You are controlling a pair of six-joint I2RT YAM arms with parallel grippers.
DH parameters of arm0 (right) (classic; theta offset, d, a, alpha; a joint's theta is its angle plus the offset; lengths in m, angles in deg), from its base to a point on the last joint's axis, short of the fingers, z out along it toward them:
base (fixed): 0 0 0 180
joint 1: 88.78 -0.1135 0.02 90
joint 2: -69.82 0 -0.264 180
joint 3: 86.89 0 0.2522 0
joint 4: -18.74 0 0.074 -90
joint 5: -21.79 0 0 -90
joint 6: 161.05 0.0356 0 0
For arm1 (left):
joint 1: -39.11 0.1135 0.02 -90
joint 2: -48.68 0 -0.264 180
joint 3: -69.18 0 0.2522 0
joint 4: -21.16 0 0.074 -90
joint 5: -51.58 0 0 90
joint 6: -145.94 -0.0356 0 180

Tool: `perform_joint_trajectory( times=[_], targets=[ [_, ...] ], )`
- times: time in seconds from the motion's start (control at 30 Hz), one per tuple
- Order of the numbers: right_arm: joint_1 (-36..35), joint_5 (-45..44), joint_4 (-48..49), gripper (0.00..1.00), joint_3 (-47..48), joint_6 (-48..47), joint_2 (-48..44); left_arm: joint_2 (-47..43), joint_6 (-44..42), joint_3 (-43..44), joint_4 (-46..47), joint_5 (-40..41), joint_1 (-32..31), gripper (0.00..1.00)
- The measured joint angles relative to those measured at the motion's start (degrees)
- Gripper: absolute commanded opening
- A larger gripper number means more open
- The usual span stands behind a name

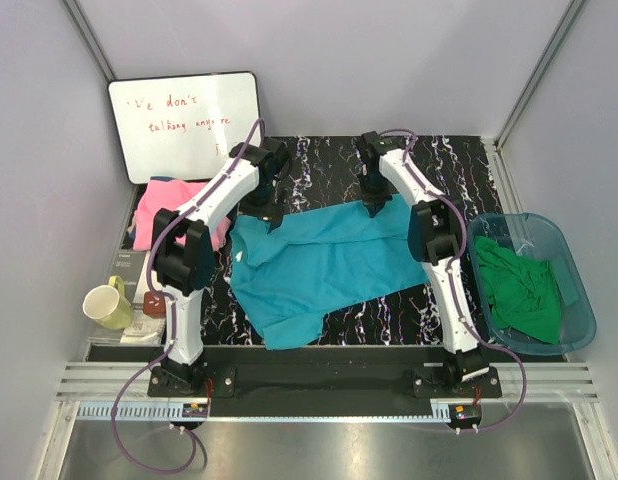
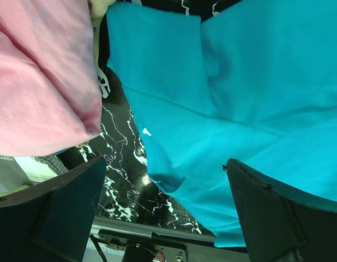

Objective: Fold and stack the t-shirts
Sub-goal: Fold the flattened tshirt in 1/3 of the way

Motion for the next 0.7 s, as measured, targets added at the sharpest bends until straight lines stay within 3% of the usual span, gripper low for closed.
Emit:
perform_joint_trajectory(
  times=[0.2,0.43,0.7],
  targets=[
    [2.45,-2.6,-1.29,0.0,7.87,0.55,4.15,0.0,-0.24,0.07,0.13,-1.44,-0.09,0.99],
    [7.43,-2.99,-1.25,0.0,8.13,1.09,4.33,1.25,-0.9,0.22,1.68,-6.34,-1.75,0.99],
    [8.2,-3.82,-1.07,0.0,7.85,0.87,4.31,1.7,0.17,-7.54,9.86,-17.86,-2.32,0.88]
  ],
)
